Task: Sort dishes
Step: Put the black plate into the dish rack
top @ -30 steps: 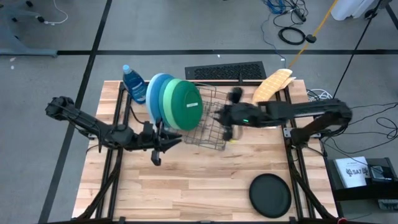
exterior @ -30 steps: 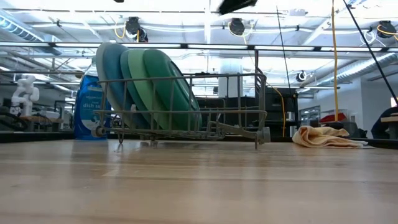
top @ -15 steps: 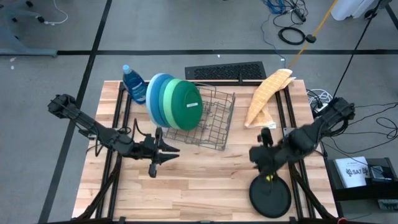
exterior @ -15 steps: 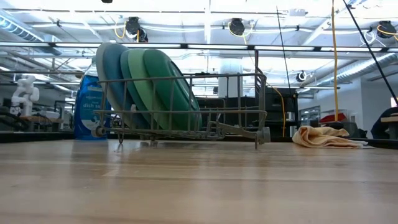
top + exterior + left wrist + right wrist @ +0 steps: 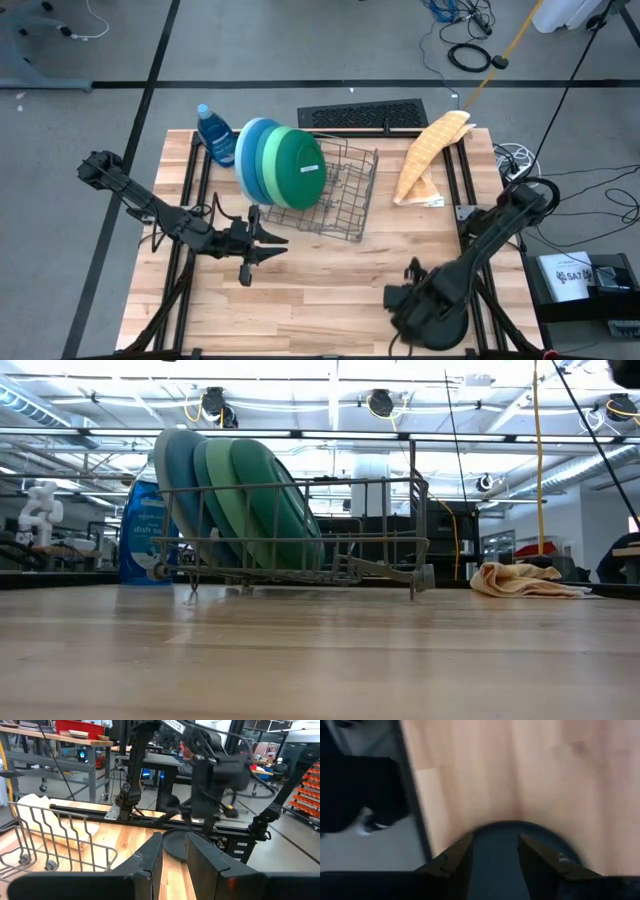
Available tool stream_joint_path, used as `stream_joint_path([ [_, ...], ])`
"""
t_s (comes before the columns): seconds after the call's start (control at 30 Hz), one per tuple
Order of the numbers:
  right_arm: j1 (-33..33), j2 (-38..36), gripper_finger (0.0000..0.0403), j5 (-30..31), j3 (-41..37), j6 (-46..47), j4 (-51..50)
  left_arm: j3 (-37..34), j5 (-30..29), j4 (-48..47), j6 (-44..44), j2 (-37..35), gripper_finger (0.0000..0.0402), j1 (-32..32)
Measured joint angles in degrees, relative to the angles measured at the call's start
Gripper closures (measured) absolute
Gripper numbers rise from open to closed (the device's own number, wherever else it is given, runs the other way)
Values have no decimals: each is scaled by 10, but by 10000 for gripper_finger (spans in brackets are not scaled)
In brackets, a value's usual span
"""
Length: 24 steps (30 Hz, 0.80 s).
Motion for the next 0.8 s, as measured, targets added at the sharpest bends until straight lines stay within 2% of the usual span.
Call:
stream_joint_path([
  [0.13,19,40,250,-28,0,84,51,0,0,0,0,0,318,0],
  [0.27,43,69,242,-38,0,185,52,0,0,2,0,0,318,0],
  [0.37,51,88,233,-53,0,229,51,0,-1,8,3,0,318,0],
  [0.67,51,145,222,-95,0,245,102,0,-6,59,47,0,318,3],
  [0.8,51,171,223,-98,0,260,70,0,-8,60,49,0,318,6],
])
